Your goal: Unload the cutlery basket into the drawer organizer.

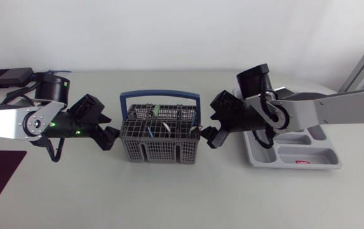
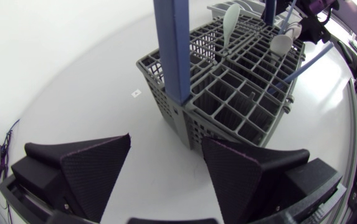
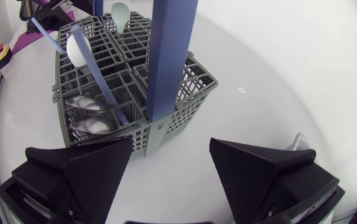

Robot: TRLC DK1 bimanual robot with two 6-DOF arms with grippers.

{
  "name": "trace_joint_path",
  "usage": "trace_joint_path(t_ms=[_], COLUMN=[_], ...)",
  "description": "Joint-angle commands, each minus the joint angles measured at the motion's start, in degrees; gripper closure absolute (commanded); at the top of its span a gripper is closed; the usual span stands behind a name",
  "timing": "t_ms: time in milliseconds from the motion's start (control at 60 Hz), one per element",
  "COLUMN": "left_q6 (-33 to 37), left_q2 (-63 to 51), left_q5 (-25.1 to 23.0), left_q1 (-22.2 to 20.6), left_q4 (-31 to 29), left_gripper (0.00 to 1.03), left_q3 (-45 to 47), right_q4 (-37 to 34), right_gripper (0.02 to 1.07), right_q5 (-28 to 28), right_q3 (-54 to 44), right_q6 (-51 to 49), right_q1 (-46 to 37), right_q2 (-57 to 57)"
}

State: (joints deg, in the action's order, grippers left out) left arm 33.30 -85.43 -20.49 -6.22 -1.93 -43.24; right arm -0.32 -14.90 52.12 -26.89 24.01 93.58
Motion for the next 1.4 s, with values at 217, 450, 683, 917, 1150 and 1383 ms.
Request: trace_joint_path(t_ms=[217,450,683,917,1150,1383], left_q6=[0.98,1.15,1.95,5.37,10.82,11.26], left_q2=[1.84,1.23,2.72,6.68,21.62,28.3], left_q5=[-2.45,-2.45,-2.36,-6.05,-11.85,-11.76], left_q1=[0.68,0.59,2.44,8.33,7.98,-5.47], left_q4=[1.14,1.85,1.32,-2.99,-14.5,-17.93], left_gripper=[0.09,0.09,0.09,0.09,0.08,0.09], left_q3=[1.76,3.08,3.52,4.04,4.57,5.36], right_q4=[0.14,0.58,1.28,1.11,-1.79,-5.22], right_gripper=[0.17,0.17,0.17,0.09,0.07,0.07], right_q5=[2.33,5.4,6.81,8.04,5.75,2.33], right_q3=[-3.78,-3.34,-2.9,-7.65,-13.45,-17.58], right_q6=[2.55,2.55,2.64,0.35,-2.11,-3.34], right_q1=[5.96,4.55,3.85,2.27,-1.16,-2.04], right_q2=[-4.2,-2.79,-2.17,-7.36,-19.4,-28.01])
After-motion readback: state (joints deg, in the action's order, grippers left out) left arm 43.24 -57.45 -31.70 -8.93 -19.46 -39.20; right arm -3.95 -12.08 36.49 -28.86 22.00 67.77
